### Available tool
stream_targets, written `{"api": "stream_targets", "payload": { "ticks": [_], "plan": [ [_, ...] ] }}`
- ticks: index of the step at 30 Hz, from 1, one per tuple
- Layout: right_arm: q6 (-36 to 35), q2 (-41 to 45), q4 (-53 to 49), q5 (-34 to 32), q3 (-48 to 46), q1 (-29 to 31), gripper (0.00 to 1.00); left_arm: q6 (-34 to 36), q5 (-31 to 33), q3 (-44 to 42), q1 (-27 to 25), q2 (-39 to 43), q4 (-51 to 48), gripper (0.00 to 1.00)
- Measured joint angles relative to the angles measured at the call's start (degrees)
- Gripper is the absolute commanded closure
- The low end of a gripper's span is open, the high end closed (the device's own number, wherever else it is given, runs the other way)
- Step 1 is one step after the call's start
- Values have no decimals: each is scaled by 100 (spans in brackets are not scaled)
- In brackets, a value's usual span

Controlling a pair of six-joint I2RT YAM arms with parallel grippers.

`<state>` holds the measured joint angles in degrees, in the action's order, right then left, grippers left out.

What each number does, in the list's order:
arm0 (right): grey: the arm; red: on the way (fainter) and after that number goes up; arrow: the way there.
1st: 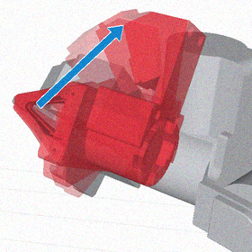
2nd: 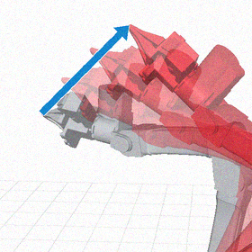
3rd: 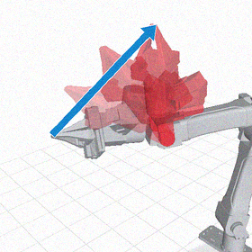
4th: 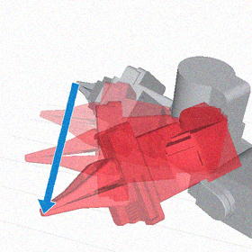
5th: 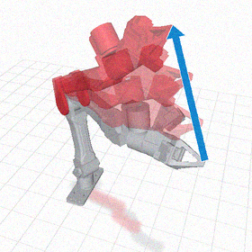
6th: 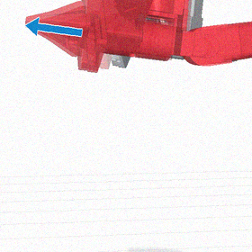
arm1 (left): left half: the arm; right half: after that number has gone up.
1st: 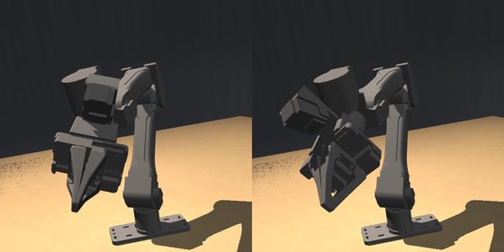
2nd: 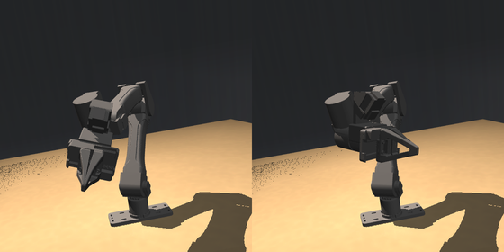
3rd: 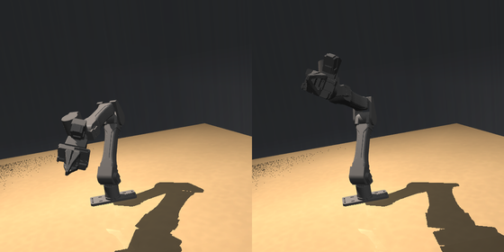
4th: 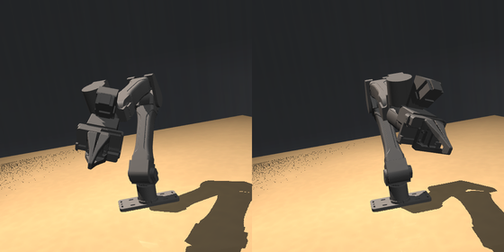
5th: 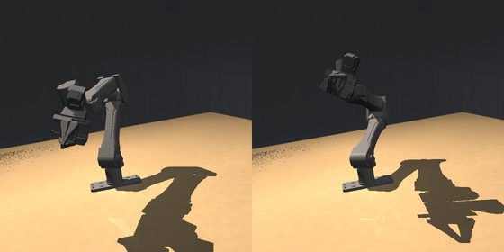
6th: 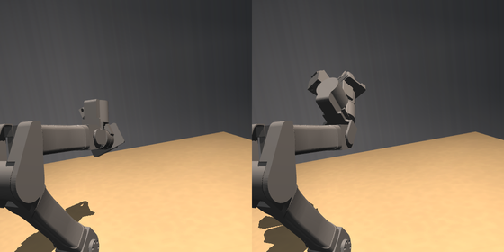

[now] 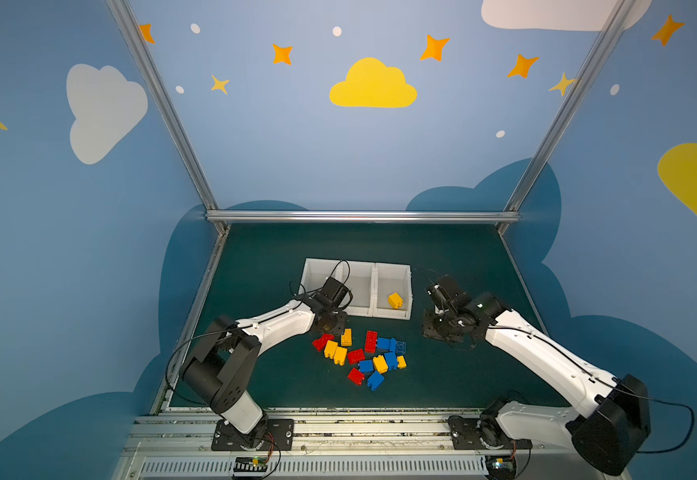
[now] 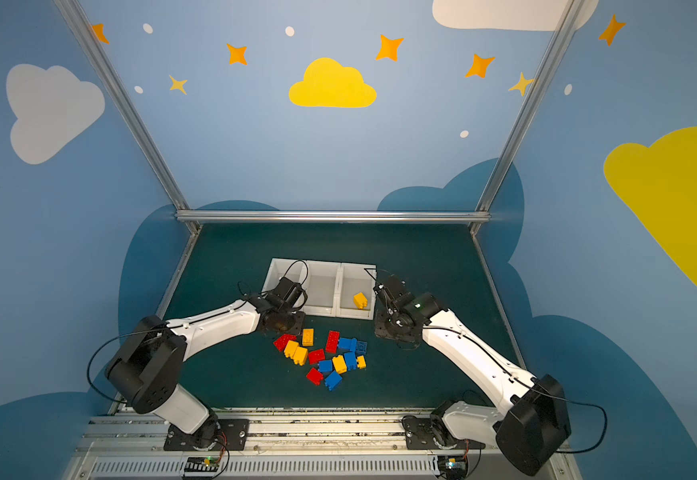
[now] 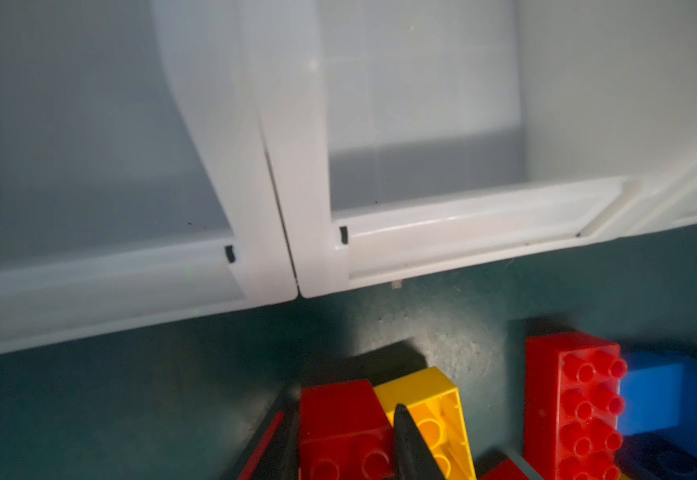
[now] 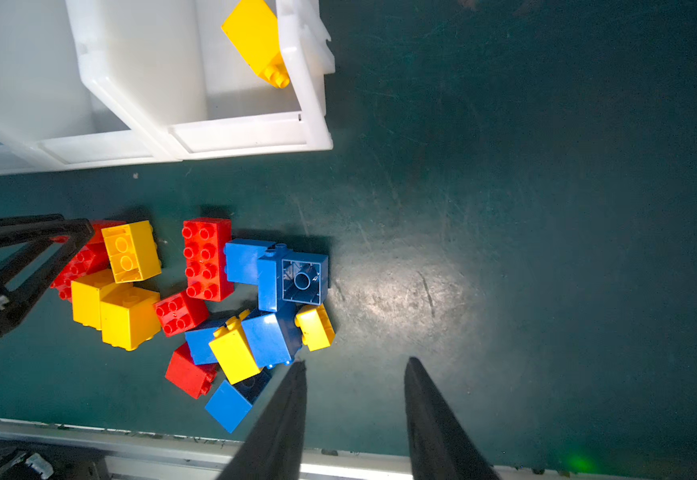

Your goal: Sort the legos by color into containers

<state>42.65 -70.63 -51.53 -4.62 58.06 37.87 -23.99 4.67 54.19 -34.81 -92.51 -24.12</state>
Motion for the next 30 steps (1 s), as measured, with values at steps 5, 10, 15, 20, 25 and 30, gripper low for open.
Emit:
{"api": "stream_targets", "payload": {
  "ticks": [5,10,15,20,25,30],
  "plan": [
    [0,0,0,2,0,0,60,2,-24,-4,4,2,22,72],
    [0,2,0,2,0,0,60,2,-127,-4,2,70,0,72],
    [4,33,0,-2,0,0,60,4,-282,28,-48,413,-52,72],
    [42,162,-7,0,0,0,60,37,-380,293,-87,581,-68,72],
    [70,348,-24,-4,0,0,60,151,-339,837,-68,535,-68,71],
    [140,472,-37,-2,-2,0,61,367,-229,1504,79,-9,-20,70]
  ]
}}
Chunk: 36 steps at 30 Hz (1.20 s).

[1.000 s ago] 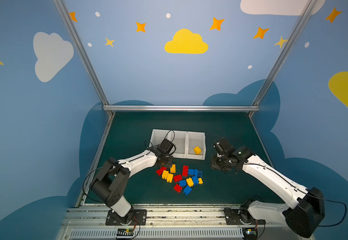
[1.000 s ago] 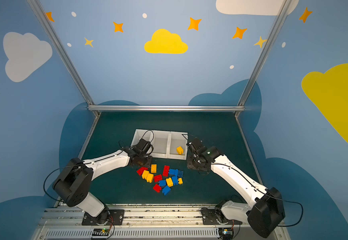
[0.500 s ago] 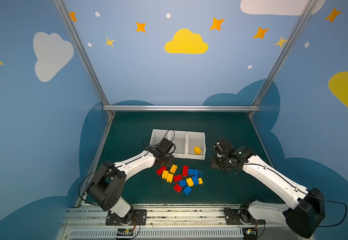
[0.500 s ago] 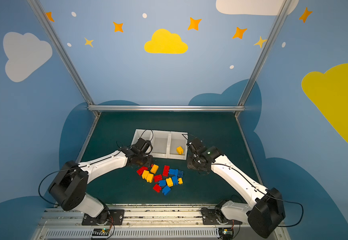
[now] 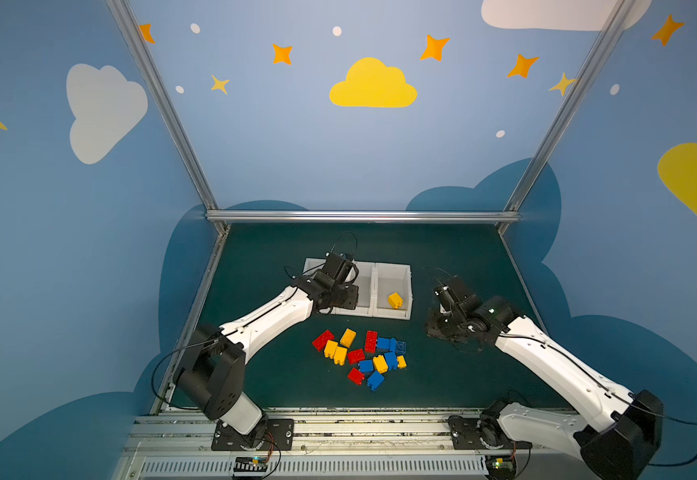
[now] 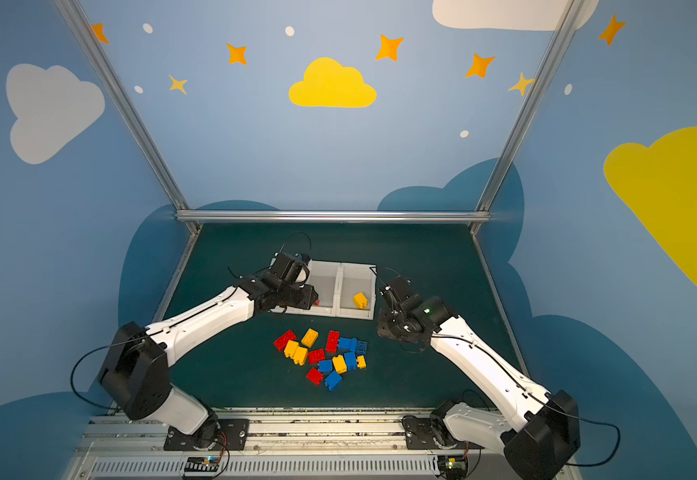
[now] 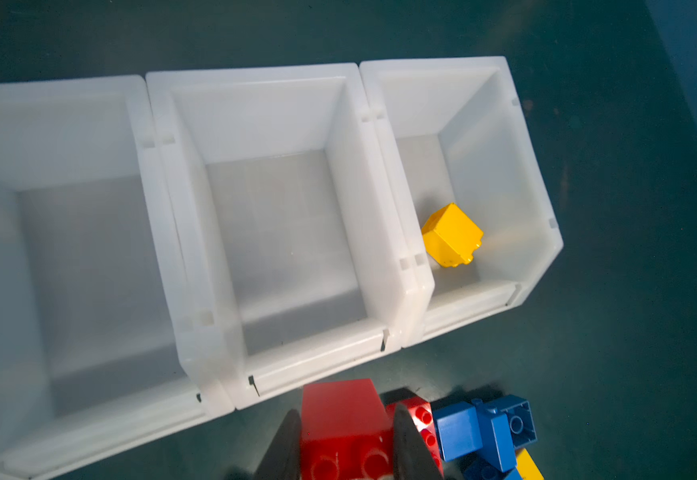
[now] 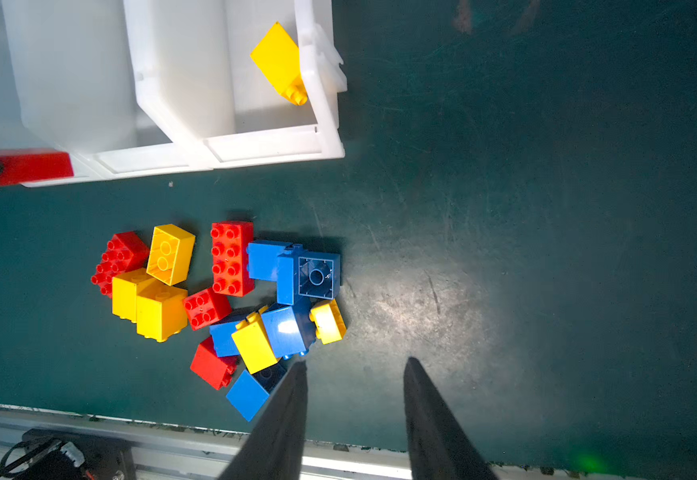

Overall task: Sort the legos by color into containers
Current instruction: 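Carry the red brick with the left gripper into the middle compartment and release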

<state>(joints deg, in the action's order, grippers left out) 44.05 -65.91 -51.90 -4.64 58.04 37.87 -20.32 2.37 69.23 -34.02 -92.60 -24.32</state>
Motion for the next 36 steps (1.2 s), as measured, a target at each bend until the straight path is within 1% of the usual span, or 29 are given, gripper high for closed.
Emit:
{"api": "stream_targets", "payload": {
  "ticks": [6,10,19,25,29,36],
  "plan": [
    [76,105,-22,0,-28,0,61,234,-72,782,245,-1005,-136,71],
    [105,192,-46,-4,-76,0,61,310,-160,1025,251,-1316,-197,69],
    [118,343,-81,-17,-210,0,61,319,-291,1060,247,-1355,-229,66],
    [120,343,-83,-17,-219,0,59,306,-350,1060,247,-1357,-227,60],
    [138,343,-85,-20,-219,2,57,297,-411,1056,247,-1360,-223,57],
    [166,365,-85,-22,-219,2,56,269,-413,901,247,-1357,-192,53]
  ]
}}
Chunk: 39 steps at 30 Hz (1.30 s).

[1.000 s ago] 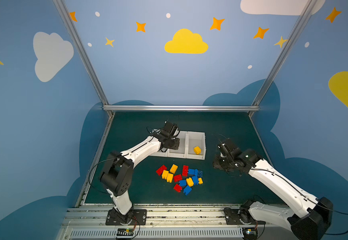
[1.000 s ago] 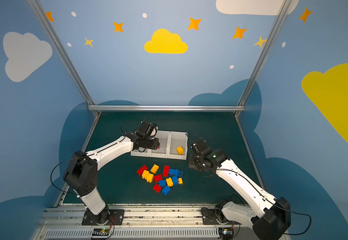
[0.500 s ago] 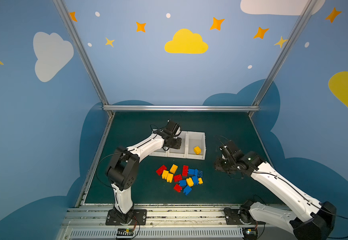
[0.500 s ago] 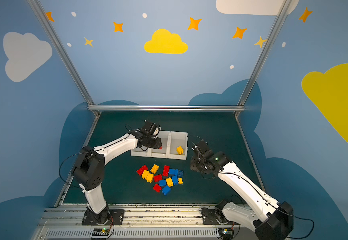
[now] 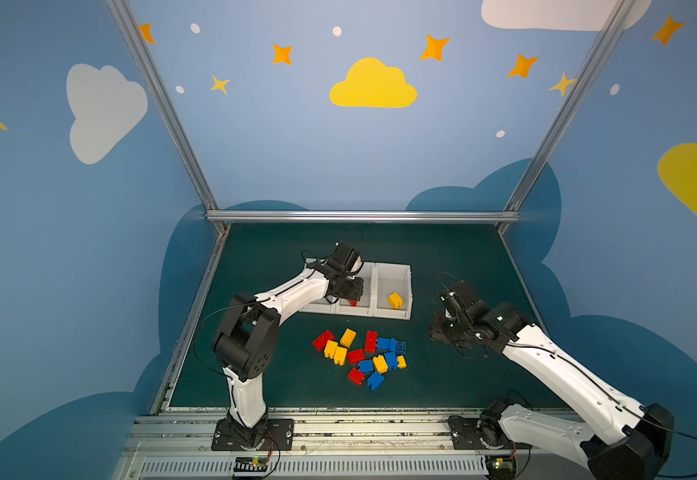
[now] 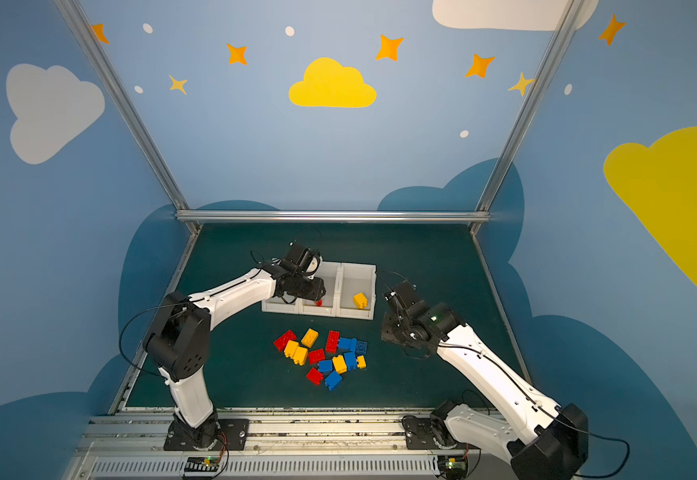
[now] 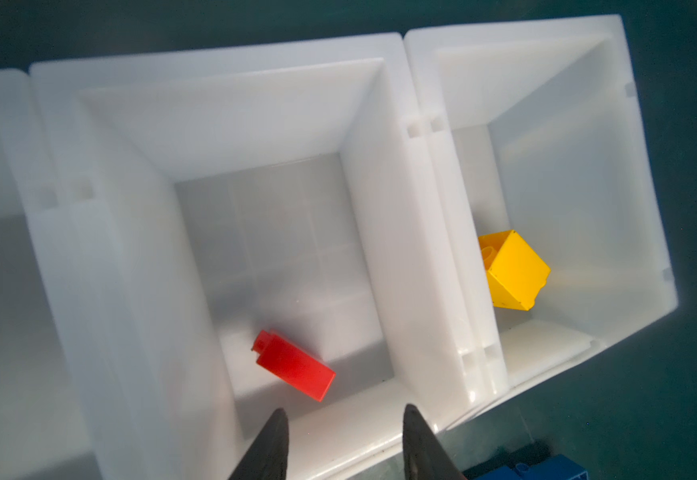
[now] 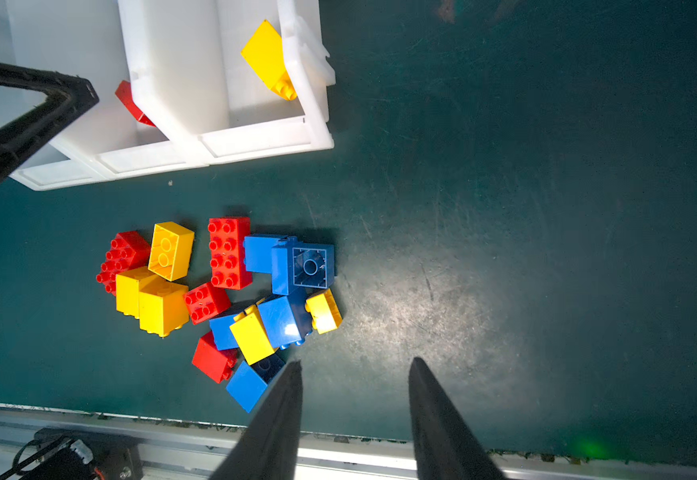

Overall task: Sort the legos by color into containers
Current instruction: 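Carry the red brick with the left gripper into the middle compartment and release, then withdraw the left gripper while the right gripper moves over blue bricks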

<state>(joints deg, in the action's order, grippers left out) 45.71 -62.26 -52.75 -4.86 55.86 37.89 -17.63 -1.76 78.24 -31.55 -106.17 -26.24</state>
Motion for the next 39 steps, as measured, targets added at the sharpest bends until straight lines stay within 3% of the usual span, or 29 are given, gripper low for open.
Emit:
{"api": "stream_targets", "payload": {
  "ticks": [6,18,31,39],
  "plan": [
    [42,4,0,2,-24,2,56,-63,2,-389,0,328,24,49],
    [92,-136,28,42,-197,144,56,-275,9,-1749,0,1980,120,44],
    [190,-1499,570,234,-131,756,58,-887,157,-3425,0,3639,197,41],
    [208,-2214,918,328,142,931,63,-1191,160,-3834,0,4203,225,41]
  ]
}}
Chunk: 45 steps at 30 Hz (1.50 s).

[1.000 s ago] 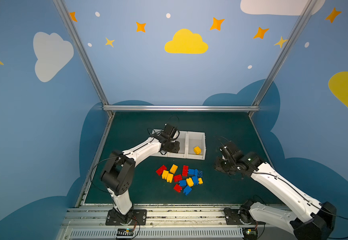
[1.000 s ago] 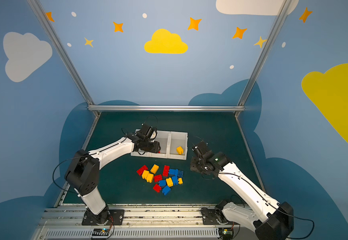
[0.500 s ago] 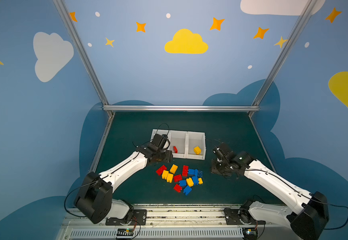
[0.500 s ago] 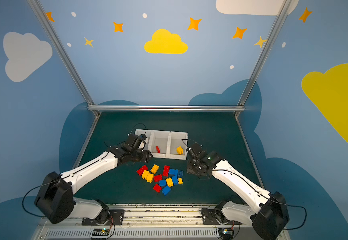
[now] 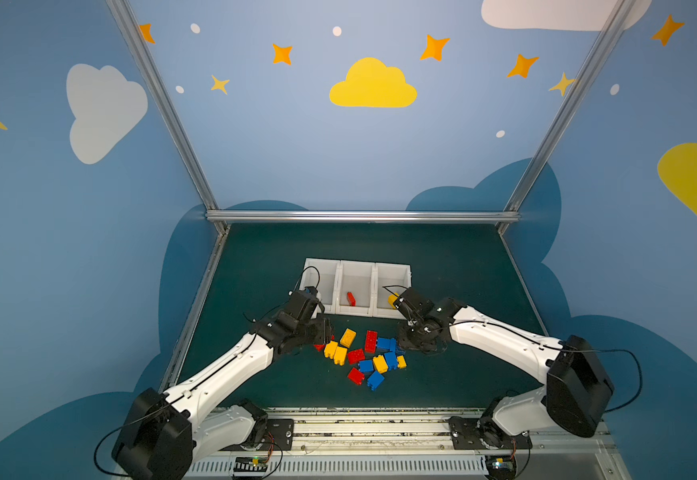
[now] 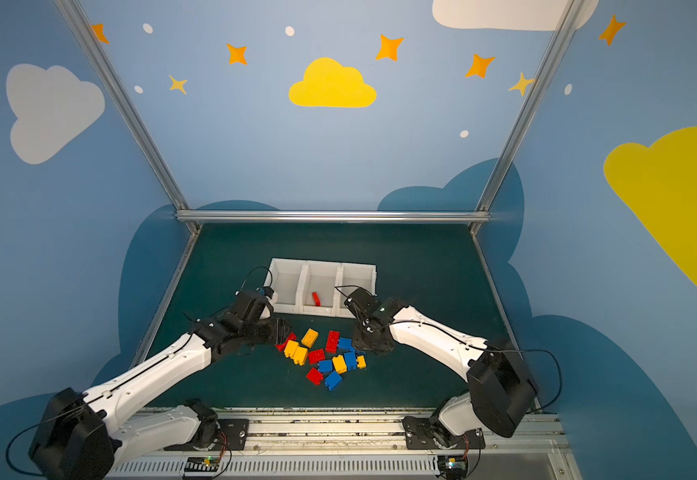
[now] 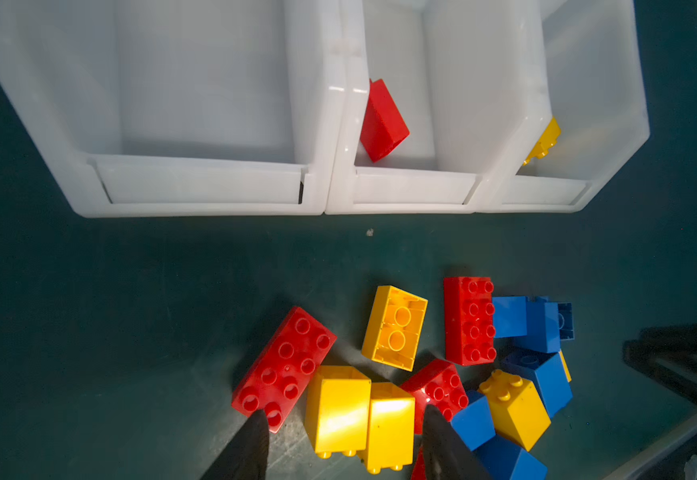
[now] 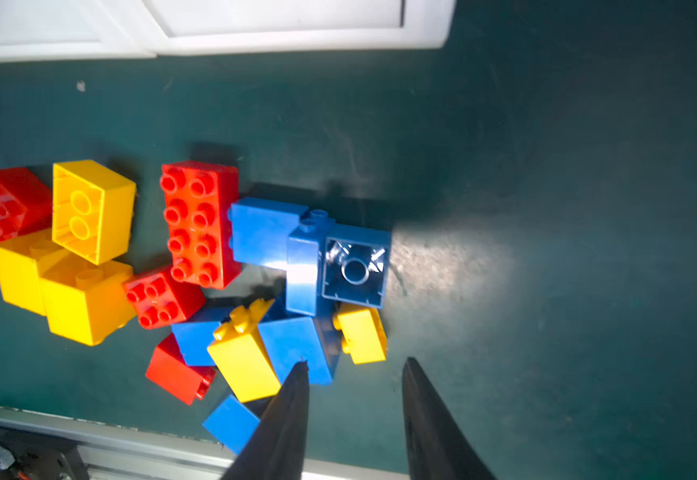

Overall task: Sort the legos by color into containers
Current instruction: 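Withdraw the left gripper while the right gripper moves over blue bricks, then lower the right gripper onto a blue brick and close on it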

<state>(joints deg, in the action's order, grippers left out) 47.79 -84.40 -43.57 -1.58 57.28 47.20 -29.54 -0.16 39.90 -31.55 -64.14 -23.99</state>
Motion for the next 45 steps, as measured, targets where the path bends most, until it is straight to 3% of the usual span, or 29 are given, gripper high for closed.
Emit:
{"api": "stream_targets", "payload": {
  "ticks": [28,45],
  "plan": [
    [48,-1281,192,55,695,223,74,-94,-7,-179,0,201,55,40],
    [146,-1309,-219,-339,841,365,71,-98,-9,-223,0,201,57,40]
  ]
}}
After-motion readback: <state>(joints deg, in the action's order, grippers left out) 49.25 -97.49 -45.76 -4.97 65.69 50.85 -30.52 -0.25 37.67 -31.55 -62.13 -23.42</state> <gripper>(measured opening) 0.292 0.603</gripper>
